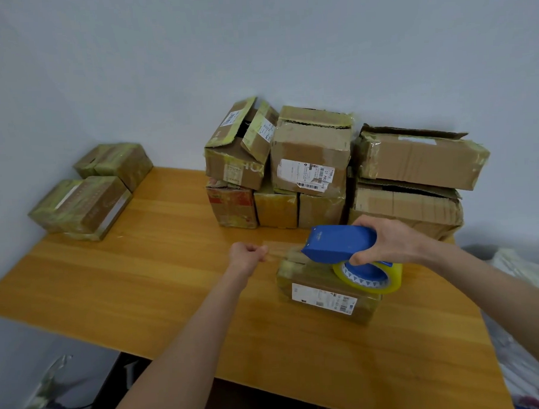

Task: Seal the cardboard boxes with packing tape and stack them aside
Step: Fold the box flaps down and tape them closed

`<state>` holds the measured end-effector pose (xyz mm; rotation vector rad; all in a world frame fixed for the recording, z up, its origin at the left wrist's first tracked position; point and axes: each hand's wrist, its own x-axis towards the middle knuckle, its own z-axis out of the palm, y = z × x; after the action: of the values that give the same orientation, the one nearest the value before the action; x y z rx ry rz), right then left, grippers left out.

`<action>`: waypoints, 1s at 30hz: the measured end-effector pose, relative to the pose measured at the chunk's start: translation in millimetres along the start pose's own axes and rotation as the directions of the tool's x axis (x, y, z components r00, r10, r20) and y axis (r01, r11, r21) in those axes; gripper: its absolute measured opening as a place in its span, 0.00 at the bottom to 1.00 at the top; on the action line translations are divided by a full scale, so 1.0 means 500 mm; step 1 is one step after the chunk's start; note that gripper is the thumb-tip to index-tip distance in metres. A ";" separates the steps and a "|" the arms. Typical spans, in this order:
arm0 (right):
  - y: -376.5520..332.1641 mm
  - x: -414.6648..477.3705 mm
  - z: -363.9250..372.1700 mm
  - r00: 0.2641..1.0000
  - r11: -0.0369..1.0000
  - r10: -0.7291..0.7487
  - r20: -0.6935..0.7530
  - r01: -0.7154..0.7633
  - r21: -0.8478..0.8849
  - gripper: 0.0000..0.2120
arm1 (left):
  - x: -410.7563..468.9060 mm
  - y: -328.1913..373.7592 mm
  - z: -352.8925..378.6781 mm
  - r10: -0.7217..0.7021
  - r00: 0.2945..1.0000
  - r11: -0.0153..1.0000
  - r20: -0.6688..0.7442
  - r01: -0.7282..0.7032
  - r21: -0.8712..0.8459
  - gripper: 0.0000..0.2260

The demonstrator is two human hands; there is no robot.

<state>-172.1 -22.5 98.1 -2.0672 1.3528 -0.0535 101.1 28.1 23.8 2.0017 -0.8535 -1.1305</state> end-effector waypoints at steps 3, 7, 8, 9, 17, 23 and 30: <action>0.002 -0.001 0.024 1.000 0.999 0.010 0.002 -0.010 -0.034 0.28 | 0.005 -0.017 0.011 -0.018 1.000 1.000 -0.006 0.018 0.009 0.14; 0.001 -0.002 0.037 1.000 0.994 0.014 -0.014 -0.016 -0.111 0.23 | 0.025 -0.047 0.018 0.012 0.999 0.996 -0.030 -0.009 0.091 0.15; 0.002 -0.003 0.039 1.000 0.992 0.017 -0.015 -0.019 -0.122 0.24 | 0.027 -0.054 0.020 0.030 0.999 0.993 -0.027 -0.027 0.113 0.15; 0.002 -0.004 0.040 1.000 0.991 0.019 -0.016 -0.021 -0.130 0.24 | 0.026 -0.060 0.023 0.054 0.998 0.988 -0.024 -0.050 0.149 0.14; -0.004 -0.011 0.048 0.999 0.983 0.031 -0.031 -0.036 -0.179 0.25 | 0.018 -0.083 0.060 0.150 0.987 0.785 0.062 -0.157 0.600 0.22; -0.016 -0.012 0.046 0.999 0.983 0.030 -0.036 -0.036 -0.180 0.27 | -0.044 -0.073 0.055 0.597 0.740 0.486 0.311 -0.642 0.593 0.25; -0.016 -0.020 0.045 0.999 0.974 -0.025 -0.030 0.017 -0.226 0.34 | -0.049 -0.106 0.105 0.472 0.720 0.166 0.508 -0.639 0.751 0.29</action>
<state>-161.9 -1.2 88.0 -2.2773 1.4119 0.0610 55.8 65.0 -28.6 1.9390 -2.5036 -0.2913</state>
